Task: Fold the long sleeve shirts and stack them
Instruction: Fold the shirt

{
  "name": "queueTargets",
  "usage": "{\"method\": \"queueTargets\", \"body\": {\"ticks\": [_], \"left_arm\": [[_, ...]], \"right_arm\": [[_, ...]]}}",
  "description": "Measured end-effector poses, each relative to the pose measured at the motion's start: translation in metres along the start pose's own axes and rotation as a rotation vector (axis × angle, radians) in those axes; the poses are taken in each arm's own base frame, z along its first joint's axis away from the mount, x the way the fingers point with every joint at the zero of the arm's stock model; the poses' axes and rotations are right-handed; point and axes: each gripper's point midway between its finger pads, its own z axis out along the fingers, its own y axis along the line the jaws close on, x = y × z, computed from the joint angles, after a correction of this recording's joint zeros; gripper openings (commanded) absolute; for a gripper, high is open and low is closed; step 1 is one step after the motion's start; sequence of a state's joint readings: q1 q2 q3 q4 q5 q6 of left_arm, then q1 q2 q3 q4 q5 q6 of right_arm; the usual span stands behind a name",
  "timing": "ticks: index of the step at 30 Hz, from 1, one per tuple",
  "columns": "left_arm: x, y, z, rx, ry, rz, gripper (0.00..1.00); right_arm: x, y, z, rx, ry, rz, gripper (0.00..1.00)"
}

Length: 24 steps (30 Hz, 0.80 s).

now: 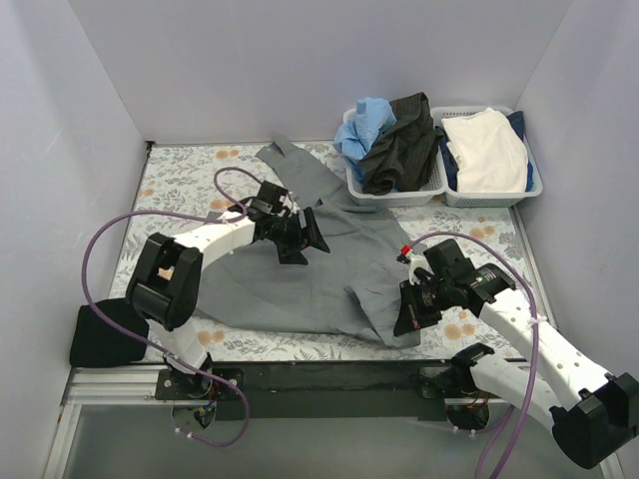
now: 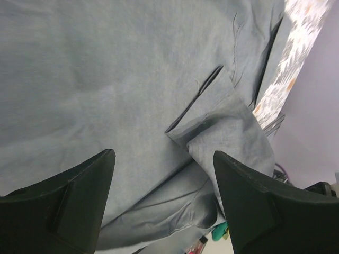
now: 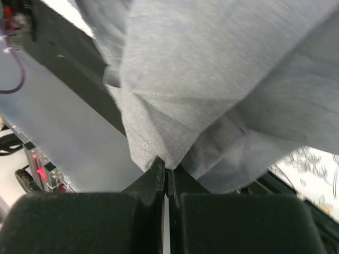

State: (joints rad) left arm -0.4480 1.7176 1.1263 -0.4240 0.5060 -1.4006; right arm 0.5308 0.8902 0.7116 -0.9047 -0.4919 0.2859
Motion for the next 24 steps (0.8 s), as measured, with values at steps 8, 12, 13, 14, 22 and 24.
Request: {"method": "queueTargets", "body": {"ticks": [8,12,13,14,22,24], "left_arm": [[0.053,-0.015,0.047,-0.036,0.174,0.046,0.69],[0.060,-0.034,0.071,-0.053,0.221,0.096,0.63],[0.060,-0.039,0.076,-0.055,0.223,0.115,0.61],[0.059,-0.045,0.083,-0.056,0.223,0.139,0.60],[0.064,-0.060,0.108,-0.096,0.234,0.229,0.46],[0.070,-0.055,0.111,-0.118,0.250,0.240,0.41]], "right_arm": [[0.012,-0.020,0.005,0.102,0.048,0.073,0.01],[0.010,-0.027,0.009,0.133,0.062,0.084,0.01],[0.009,-0.029,0.011,0.139,0.066,0.086,0.01],[0.008,-0.031,0.012,0.145,0.069,0.088,0.01],[0.014,-0.045,0.022,0.190,0.093,0.112,0.01],[0.018,-0.047,0.023,0.194,0.098,0.122,0.01]]}}
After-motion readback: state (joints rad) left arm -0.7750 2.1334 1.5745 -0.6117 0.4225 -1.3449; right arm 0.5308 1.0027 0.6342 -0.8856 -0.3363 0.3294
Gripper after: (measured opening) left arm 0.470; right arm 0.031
